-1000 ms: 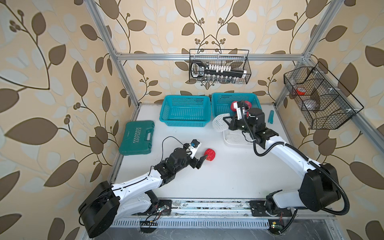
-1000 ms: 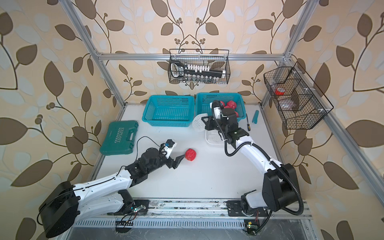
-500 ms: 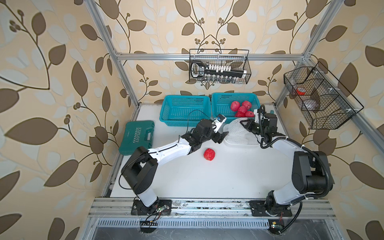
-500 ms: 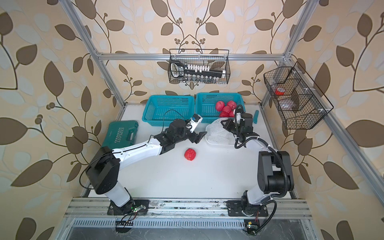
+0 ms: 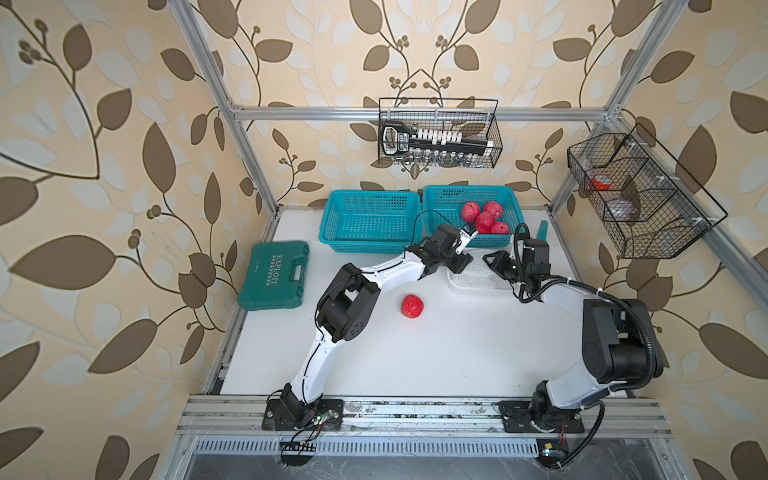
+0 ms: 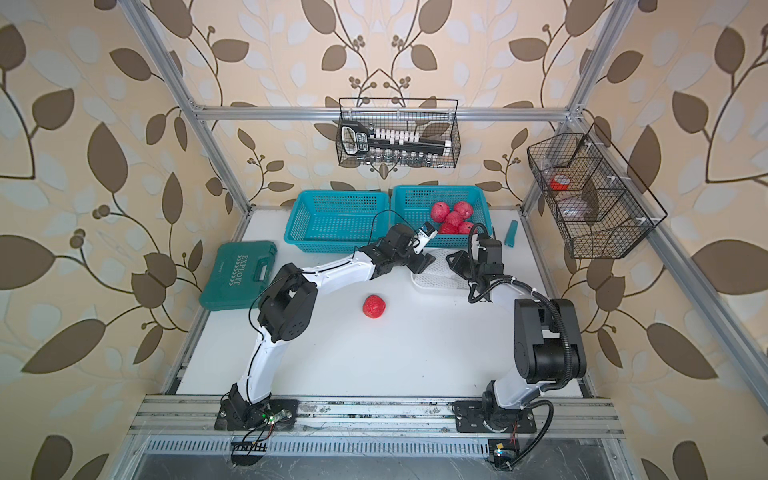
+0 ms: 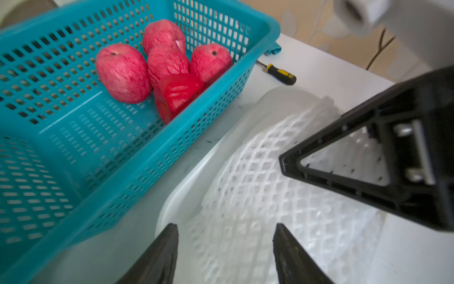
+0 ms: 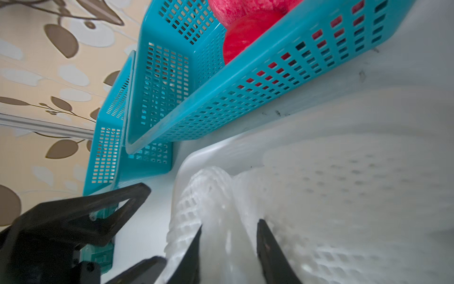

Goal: Remove foam nets from apples
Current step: Place the foam net into the storage box, then adjust the foam net in the storage box.

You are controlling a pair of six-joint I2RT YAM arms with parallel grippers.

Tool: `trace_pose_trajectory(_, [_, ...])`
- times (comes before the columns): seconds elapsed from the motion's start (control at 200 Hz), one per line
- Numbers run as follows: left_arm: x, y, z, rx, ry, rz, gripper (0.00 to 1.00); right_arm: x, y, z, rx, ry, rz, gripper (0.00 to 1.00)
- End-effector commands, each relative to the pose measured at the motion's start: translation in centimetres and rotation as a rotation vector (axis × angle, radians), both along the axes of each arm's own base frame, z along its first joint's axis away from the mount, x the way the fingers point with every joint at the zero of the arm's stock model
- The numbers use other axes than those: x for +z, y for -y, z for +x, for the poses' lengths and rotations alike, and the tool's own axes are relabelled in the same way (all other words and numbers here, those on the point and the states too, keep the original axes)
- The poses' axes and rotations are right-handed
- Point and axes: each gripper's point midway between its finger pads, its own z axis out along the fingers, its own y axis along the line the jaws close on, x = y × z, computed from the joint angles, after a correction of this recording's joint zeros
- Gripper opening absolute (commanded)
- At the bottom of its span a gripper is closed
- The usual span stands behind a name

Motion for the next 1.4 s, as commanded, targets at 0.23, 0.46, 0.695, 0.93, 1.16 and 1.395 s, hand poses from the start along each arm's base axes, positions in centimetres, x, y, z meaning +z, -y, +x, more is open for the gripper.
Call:
trace_pose_trajectory(0.23, [-0.9,1.5,0.4,-0.068,-0.017,0.004,0.66,1.6,1.2,-1.4,-0.052,0.011,-0.049,0.61])
trace_pose_trajectory(0.46, [-1.1,1.4,0.4,-0.069,-0.009,0.013,0.67,8.6,3.6,-3.2,-0.162,0.140,-0.144,0.75])
trace_pose_trajectory(0.695, [-1.0,1.6,0.5,-0.072,-0.005,-0.001,0.68,10.3,-1.3,-2.2,0.072,0.223,0.041,0.11])
trace_pose_trajectory(0.93, [-0.4,1.5,0.5,-0.070,0.007,-0.003,0.69,5.5,-1.9,-0.3,0.081,0.121,0.106,0.00])
trace_pose_trajectory(1.16, [1.2,1.1,0.4,-0.057,0.033,-0.014,0.76,0.3,-0.2,1.1,-0.007,0.012,0.053,0.00])
trace_pose_trajectory(1.395, [10.8,-2.4,-2.0,0.010,0.150,-0.150,0.93,-3.1,0.4,0.9,-0.040,-0.073,0.030,0.00])
